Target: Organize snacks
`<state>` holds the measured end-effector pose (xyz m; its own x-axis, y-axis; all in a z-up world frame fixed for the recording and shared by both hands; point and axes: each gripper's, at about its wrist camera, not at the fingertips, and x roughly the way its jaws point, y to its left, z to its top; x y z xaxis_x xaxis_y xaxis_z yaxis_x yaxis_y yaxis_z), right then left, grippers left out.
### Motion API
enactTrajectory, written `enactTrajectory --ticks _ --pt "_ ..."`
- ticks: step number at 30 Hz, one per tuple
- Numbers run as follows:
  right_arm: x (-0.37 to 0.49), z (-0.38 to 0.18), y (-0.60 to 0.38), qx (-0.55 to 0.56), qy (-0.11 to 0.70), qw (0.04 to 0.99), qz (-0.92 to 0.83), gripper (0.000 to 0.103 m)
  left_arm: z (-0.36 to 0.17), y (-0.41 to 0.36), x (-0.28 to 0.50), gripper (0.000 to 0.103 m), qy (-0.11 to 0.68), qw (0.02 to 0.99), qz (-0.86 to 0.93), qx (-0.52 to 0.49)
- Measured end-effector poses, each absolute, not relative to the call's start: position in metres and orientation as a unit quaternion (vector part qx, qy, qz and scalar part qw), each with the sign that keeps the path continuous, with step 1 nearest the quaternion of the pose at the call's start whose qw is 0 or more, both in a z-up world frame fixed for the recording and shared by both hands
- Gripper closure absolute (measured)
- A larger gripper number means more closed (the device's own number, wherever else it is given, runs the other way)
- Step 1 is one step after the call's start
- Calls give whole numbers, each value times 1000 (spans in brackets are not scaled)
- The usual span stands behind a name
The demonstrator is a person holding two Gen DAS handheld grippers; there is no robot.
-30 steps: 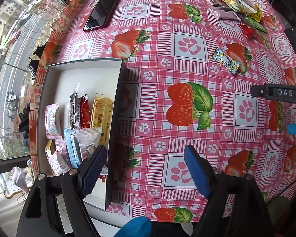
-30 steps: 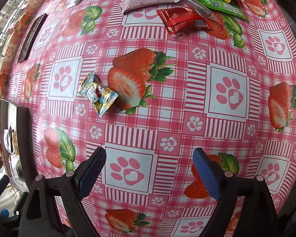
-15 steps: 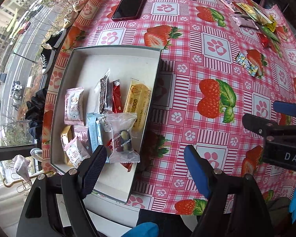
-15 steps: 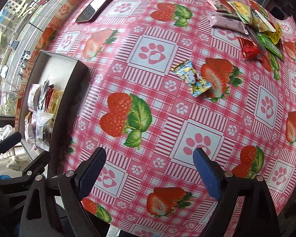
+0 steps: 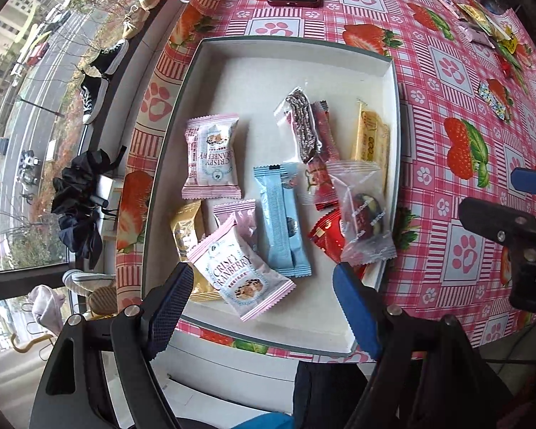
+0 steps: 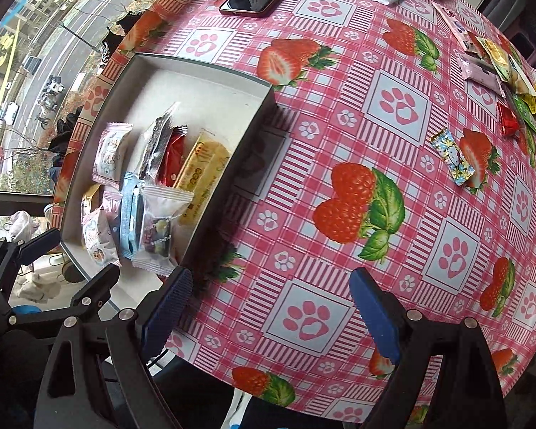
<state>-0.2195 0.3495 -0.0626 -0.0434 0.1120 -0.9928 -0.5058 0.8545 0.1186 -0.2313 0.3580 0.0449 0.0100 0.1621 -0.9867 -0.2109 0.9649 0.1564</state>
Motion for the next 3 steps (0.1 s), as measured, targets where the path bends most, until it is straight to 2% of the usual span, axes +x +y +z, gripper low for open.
enactTrajectory --ticks 3 --pt "-218 -63 365 -142 690 672 226 12 47 373 -237 20 687 716 119 -25"
